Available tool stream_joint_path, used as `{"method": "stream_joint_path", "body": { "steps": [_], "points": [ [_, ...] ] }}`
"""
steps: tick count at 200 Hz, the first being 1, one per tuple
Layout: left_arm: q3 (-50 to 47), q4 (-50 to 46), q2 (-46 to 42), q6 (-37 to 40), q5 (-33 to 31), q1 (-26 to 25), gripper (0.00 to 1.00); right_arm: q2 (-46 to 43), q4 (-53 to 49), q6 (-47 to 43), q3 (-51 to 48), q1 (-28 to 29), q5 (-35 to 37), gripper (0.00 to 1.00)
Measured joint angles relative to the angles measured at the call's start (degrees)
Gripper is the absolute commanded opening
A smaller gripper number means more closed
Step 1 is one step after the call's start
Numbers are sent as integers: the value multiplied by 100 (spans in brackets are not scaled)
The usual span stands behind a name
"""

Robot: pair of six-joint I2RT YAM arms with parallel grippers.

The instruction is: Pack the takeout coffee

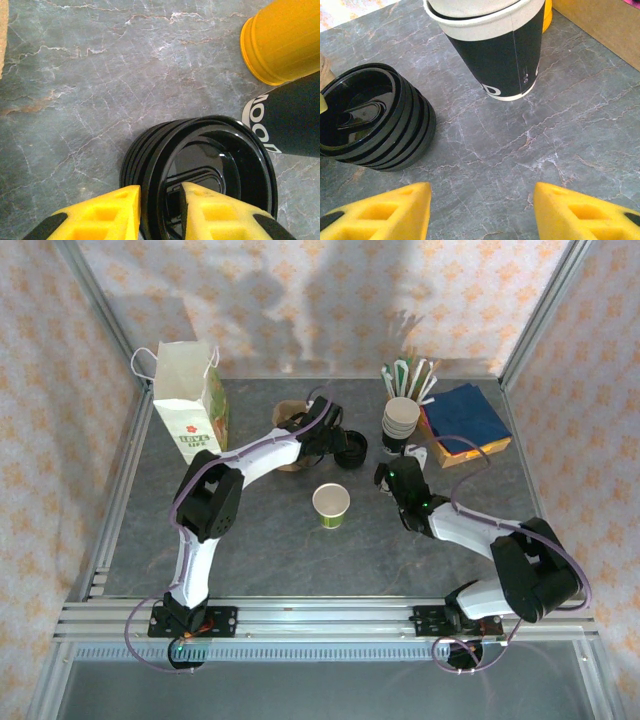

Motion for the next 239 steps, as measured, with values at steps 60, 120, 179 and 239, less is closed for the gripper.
{"method": "stream_joint_path", "body": {
  "steps": [60,120,179,239],
  "points": [
    [57,-15,116,-2,0,-70,25,31,-37,0,2,0,0,56],
    [66,-31,116,-22,-22,-70,16,31,-39,0,4,0,4,56],
    [70,-164,-68,-20,-61,-70,13,-529,-28,-31,-31,0,-179,56],
    [-81,-179,-1246,35,-153,-68,12,-1606,-192,-234,186,0,-1054,59]
  ]
}}
